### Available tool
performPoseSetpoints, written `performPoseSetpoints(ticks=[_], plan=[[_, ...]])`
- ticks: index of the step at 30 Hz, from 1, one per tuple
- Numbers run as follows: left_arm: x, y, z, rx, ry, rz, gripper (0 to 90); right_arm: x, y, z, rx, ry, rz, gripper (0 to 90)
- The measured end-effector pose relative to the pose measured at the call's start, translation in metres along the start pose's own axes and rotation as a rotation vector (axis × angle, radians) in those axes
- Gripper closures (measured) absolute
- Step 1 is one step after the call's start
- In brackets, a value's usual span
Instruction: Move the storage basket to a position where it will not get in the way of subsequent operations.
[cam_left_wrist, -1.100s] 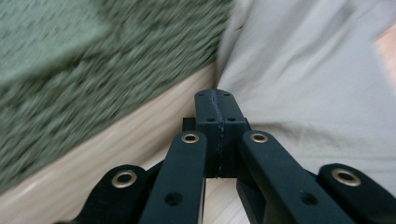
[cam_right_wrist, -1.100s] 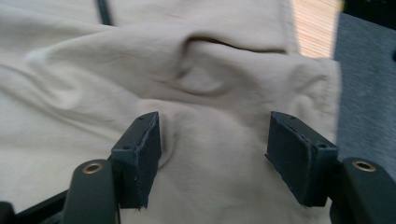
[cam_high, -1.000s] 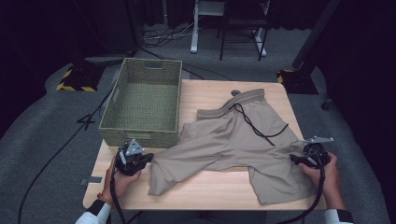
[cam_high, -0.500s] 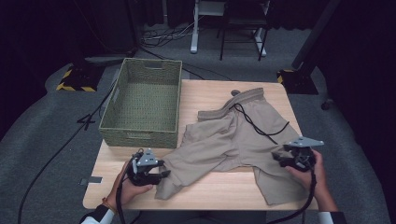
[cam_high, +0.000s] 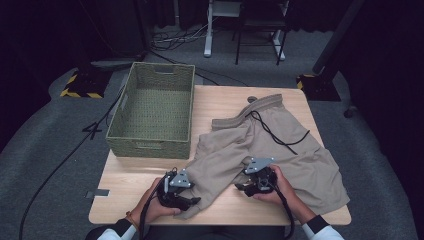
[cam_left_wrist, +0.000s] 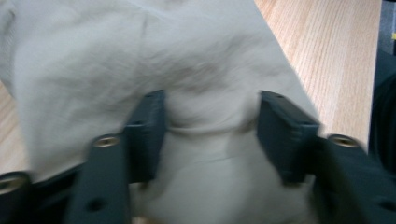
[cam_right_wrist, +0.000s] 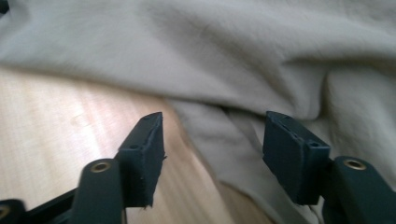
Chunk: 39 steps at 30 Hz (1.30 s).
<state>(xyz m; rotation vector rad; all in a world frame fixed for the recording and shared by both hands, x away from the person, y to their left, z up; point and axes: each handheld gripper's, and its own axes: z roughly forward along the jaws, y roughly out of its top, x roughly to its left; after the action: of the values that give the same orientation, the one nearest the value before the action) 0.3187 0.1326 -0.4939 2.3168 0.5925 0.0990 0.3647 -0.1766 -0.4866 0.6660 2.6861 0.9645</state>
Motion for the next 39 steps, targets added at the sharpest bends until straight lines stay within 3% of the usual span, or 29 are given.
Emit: performPoseSetpoints(ticks=[3,7,10,13,16,19,21,23,25,29,30,32,34,37,39], plan=[[0.002,0.002,0.001,-0.001,0.018,0.012,67.0,0.000,0.003,0.004,0.003,-0.003,-0.009,46.2],[0.008,0.003,0.000,-0.009,0.041,0.020,88.5,-0.006,0.005,0.003,0.006,-0.019,-0.002,68.0],[0.013,0.006,-0.003,-0.021,0.059,0.023,90.0,-0.010,0.003,0.002,0.016,-0.054,-0.013,84.7],[0.015,0.009,-0.014,-0.083,0.081,0.010,90.0,-0.014,0.002,-0.007,0.022,-0.075,-0.029,89.2],[0.021,0.008,-0.032,-0.166,0.106,-0.019,90.0,-0.021,0.002,-0.026,-0.035,-0.080,-0.010,89.5],[0.028,0.007,-0.039,-0.176,0.128,-0.043,90.0,-0.030,0.002,-0.045,-0.116,-0.095,0.040,89.6],[0.028,0.006,-0.035,-0.163,0.118,-0.043,90.0,-0.034,0.004,-0.054,-0.157,-0.126,0.059,89.5],[0.021,0.010,-0.027,-0.122,0.090,-0.005,89.4,-0.038,0.006,-0.057,-0.169,-0.155,0.077,89.4],[0.011,0.016,-0.017,-0.095,0.056,0.046,73.8,-0.041,0.006,-0.053,-0.151,-0.167,0.083,89.3],[-0.015,0.035,0.002,-0.067,-0.041,0.125,54.2,-0.039,0.004,-0.037,-0.078,-0.167,0.068,88.8],[-0.023,0.042,0.008,-0.061,-0.066,0.166,49.0,-0.039,0.004,-0.033,-0.065,-0.166,0.067,88.6],[-0.035,0.048,0.018,-0.037,-0.103,0.227,42.2,-0.038,0.002,-0.027,-0.034,-0.173,0.050,88.4],[-0.043,0.051,0.029,0.011,-0.121,0.258,37.8,-0.039,0.001,-0.026,-0.019,-0.177,0.045,88.5],[-0.041,0.048,0.042,0.078,-0.141,0.255,41.8,-0.041,-0.002,-0.026,-0.011,-0.183,0.048,88.8],[-0.034,0.044,0.042,0.051,-0.147,0.227,54.1,-0.043,-0.004,-0.026,-0.011,-0.188,0.059,88.8]])
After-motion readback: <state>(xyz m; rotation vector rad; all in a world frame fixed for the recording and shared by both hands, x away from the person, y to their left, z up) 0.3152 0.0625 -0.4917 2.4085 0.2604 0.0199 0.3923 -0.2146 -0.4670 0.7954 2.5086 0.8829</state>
